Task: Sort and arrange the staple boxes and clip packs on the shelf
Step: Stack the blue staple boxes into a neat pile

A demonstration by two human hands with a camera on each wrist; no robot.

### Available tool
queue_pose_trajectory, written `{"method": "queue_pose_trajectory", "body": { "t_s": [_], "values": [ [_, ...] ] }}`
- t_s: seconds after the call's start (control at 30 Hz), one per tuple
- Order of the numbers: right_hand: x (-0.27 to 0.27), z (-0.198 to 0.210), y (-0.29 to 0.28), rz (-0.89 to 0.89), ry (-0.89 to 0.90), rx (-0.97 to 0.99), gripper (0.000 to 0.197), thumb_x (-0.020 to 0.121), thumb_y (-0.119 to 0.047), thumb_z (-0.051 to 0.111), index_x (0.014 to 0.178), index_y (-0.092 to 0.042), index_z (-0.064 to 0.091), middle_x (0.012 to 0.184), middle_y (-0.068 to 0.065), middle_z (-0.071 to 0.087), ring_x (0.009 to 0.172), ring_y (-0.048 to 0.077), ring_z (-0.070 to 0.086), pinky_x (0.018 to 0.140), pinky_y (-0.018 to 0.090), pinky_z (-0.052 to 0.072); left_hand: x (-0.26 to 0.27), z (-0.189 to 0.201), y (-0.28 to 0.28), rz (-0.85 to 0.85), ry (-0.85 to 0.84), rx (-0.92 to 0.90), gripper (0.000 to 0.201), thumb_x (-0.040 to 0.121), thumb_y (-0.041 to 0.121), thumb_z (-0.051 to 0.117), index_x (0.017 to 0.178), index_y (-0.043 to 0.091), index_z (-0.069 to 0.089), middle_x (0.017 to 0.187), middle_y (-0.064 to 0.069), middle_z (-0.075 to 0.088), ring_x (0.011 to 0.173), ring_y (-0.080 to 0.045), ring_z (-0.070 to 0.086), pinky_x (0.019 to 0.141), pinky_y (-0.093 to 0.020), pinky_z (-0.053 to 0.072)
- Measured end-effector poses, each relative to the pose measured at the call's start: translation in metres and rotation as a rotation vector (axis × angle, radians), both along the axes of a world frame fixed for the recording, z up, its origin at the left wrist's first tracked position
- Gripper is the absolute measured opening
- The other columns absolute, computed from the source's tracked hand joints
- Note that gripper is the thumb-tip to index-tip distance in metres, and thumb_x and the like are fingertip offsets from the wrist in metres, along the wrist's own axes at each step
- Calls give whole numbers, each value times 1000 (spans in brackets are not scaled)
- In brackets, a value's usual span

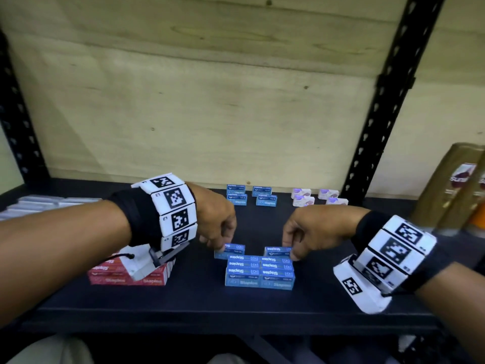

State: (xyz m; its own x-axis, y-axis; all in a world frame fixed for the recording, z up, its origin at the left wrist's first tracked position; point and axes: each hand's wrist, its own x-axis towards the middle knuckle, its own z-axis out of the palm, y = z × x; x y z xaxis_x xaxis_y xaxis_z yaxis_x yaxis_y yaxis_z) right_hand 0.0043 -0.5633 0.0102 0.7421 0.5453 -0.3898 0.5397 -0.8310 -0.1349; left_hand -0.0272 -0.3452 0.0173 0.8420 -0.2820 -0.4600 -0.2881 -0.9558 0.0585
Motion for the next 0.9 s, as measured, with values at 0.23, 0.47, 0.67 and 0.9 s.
{"method": "queue_pose_trajectory", "body": {
  "t_s": [0.23,0.47,0.67,0.9],
  "values": [
    [-2,2,-10,38,105,-8,27,87,-14,72,111,-27,70,103,-7,75,97,9,68,92,25,50,-8,3,8,-75,35,-9,38,88,9,68,121,27,62,116,6,66,80,1,56,64,-9,42],
    [-1,1,-6,87,107,23,23,89,-16,69,109,-28,70,101,-6,75,96,10,68,94,30,52,-8,-3,8,-116,80,-69,33,92,14,65,121,29,60,111,10,70,79,7,59,80,-18,46],
    [1,0,-2,117,119,30,23,90,-15,69,110,-27,69,103,-6,75,97,9,68,97,32,51,-6,-4,6,-133,84,-74,32,93,17,64,121,31,60,111,10,70,93,-3,62,84,-22,46],
    [2,-1,2,126,120,29,23,91,-16,68,110,-28,70,103,-7,75,97,8,68,97,30,51,-3,-5,1,-147,71,-96,30,93,20,64,121,31,60,112,8,69,93,-5,61,76,-17,44]
  ]
}}
